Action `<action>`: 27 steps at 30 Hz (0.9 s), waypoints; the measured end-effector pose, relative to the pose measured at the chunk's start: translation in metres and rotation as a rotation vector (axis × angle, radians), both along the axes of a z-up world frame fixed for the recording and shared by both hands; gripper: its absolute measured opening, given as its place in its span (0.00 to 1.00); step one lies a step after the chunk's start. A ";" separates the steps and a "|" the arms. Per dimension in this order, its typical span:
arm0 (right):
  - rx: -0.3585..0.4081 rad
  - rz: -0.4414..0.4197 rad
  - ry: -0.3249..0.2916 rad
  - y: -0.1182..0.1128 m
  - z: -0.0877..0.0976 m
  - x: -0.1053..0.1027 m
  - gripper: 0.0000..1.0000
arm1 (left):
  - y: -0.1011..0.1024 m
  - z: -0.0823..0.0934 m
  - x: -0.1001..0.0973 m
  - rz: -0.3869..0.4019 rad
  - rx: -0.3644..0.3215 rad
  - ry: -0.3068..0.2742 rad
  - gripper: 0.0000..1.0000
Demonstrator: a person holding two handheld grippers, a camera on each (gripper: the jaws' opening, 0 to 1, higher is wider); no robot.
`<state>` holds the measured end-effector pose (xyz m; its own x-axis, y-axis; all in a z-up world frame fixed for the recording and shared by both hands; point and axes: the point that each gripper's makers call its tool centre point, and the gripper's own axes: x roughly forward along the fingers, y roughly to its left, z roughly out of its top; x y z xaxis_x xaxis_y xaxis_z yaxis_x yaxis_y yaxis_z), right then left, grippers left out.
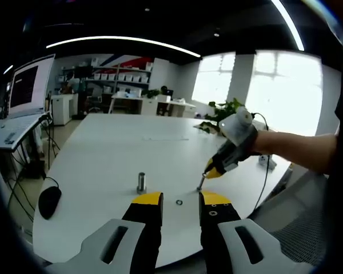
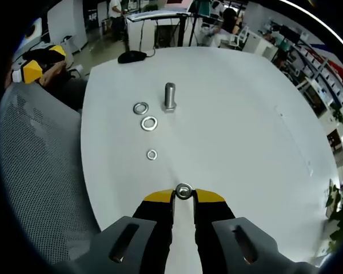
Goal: Place the washer onto the threaded stud by aligning its center hole with the stud, sliding it down to the base, and recovering from edge contact or off-axis alignment until the washer reaches the visible bottom stop.
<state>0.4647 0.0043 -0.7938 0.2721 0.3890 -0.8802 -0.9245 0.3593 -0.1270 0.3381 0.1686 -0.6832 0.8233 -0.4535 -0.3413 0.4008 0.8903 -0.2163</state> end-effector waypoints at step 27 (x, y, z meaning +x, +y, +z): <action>-0.008 -0.026 -0.023 -0.006 -0.012 0.008 0.14 | 0.002 -0.004 0.001 0.004 0.000 0.003 0.23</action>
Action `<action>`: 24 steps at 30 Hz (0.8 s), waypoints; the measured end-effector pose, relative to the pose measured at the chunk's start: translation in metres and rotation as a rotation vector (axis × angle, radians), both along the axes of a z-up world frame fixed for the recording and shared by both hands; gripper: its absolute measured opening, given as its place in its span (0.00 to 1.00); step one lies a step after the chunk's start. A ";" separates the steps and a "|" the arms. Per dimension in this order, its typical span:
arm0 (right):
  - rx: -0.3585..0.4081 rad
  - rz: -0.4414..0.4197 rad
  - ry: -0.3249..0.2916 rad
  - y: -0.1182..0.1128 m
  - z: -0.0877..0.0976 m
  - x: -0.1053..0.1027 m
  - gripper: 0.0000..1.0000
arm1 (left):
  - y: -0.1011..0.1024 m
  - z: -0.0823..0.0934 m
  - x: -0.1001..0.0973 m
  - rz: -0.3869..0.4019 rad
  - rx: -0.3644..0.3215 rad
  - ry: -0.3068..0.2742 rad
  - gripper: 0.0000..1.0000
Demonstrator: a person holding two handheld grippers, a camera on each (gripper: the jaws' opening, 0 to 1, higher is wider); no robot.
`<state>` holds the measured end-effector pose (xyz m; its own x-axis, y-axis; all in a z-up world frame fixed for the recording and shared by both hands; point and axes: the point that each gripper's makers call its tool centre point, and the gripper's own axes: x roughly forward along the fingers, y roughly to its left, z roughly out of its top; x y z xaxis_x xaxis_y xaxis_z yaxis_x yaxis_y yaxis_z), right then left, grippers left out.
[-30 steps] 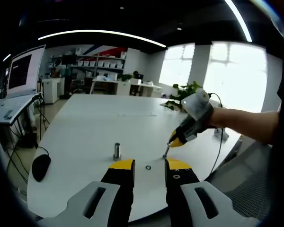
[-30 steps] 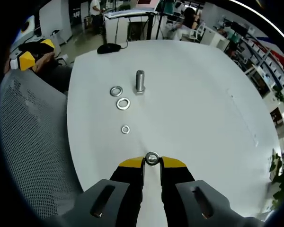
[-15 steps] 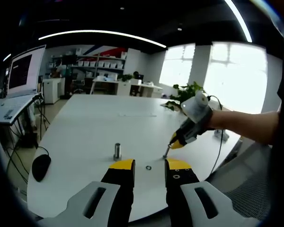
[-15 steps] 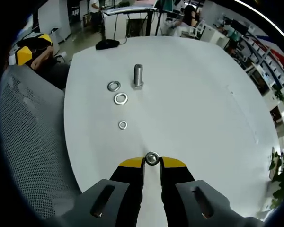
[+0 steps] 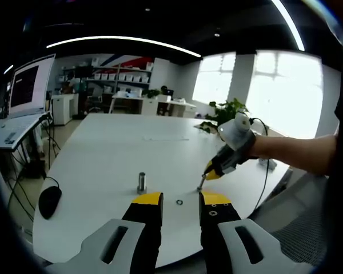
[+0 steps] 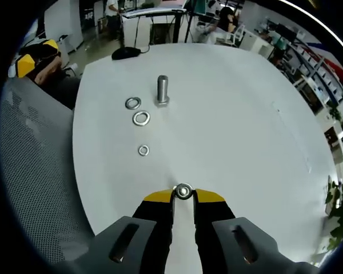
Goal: Place the washer onto the threaded stud by aligning its center hole with the stud, sliding it down to the base, and recovering from edge contact or off-axis alignment until the washer reaches the visible bottom stop.
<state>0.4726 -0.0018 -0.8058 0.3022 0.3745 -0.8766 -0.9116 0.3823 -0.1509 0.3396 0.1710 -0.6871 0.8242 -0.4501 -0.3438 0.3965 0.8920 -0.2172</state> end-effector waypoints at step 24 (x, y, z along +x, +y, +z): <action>-0.017 0.000 0.063 0.001 -0.028 -0.011 0.14 | -0.001 0.002 -0.001 0.002 -0.001 0.001 0.23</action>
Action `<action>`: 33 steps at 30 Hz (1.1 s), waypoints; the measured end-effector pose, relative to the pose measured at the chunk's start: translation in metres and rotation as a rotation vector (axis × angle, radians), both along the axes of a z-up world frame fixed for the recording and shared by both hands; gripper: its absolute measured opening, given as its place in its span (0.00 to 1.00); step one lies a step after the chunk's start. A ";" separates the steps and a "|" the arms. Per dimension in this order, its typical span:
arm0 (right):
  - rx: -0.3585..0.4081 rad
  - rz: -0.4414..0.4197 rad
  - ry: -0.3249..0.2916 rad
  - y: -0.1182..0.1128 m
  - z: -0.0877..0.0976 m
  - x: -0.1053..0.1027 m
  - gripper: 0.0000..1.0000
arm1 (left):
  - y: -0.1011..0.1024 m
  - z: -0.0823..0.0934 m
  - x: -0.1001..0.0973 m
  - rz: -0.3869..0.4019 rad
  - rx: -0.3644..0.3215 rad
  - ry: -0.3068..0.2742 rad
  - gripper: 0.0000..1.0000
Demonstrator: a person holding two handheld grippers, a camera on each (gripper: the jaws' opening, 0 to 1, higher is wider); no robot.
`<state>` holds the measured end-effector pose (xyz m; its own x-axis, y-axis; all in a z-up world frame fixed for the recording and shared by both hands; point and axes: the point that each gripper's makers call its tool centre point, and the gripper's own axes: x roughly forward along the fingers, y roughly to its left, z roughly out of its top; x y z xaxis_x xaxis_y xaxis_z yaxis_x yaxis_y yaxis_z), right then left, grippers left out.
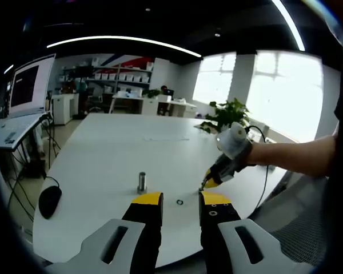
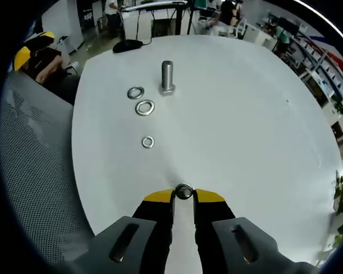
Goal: Place the washer onto the threaded stud by aligning its center hole with the stud, sliding it down to the base, and recovering from edge contact or off-axis alignment until the washer reaches the visible bottom stop.
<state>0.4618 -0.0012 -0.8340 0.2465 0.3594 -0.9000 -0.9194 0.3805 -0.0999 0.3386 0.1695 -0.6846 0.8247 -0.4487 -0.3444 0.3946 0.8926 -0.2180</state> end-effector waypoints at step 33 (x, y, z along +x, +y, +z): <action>-0.045 0.009 0.066 -0.006 -0.022 -0.014 0.15 | 0.000 0.001 0.000 0.001 -0.001 0.002 0.23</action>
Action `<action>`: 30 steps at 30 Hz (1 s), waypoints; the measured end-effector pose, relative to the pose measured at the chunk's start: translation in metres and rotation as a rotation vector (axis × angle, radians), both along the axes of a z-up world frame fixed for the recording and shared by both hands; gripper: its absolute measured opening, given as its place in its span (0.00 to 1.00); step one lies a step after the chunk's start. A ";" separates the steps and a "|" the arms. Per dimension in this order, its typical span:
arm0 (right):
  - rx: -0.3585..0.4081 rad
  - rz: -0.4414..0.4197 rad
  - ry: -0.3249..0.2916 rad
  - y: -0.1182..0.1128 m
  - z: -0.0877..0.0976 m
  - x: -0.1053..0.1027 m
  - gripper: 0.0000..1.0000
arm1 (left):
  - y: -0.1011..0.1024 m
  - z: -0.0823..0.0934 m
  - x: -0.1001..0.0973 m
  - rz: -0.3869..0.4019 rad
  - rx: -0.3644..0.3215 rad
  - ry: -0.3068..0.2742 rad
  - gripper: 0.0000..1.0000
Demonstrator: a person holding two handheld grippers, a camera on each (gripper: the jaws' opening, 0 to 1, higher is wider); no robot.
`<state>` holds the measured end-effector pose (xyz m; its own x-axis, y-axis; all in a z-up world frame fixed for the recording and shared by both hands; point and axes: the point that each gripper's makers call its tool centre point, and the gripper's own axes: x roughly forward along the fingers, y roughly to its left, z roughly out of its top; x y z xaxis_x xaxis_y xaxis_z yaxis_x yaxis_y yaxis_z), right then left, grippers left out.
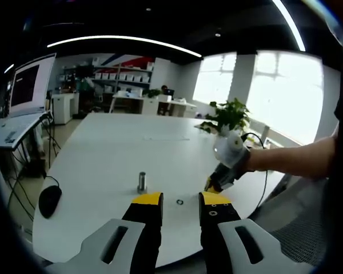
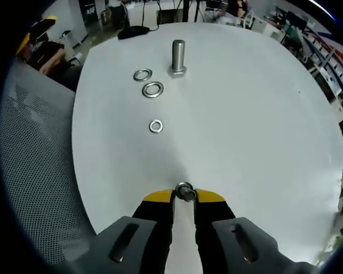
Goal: Place the washer onto the threaded stud by aligning its center hole with the stud, sliding it down to the base, and recovering from edge contact or off-axis alignment until the washer reaches the visible bottom stop.
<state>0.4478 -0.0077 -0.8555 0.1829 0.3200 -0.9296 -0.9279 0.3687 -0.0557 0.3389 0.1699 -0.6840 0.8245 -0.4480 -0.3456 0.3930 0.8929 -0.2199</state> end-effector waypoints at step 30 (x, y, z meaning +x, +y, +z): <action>0.166 0.131 -0.127 0.072 0.076 0.002 0.24 | 0.001 0.001 0.001 0.003 -0.007 -0.012 0.23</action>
<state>0.4493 0.0640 -0.7797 0.2423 0.4952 -0.8343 -0.9577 0.2600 -0.1238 0.3395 0.1710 -0.6833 0.8302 -0.4476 -0.3323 0.3926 0.8926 -0.2215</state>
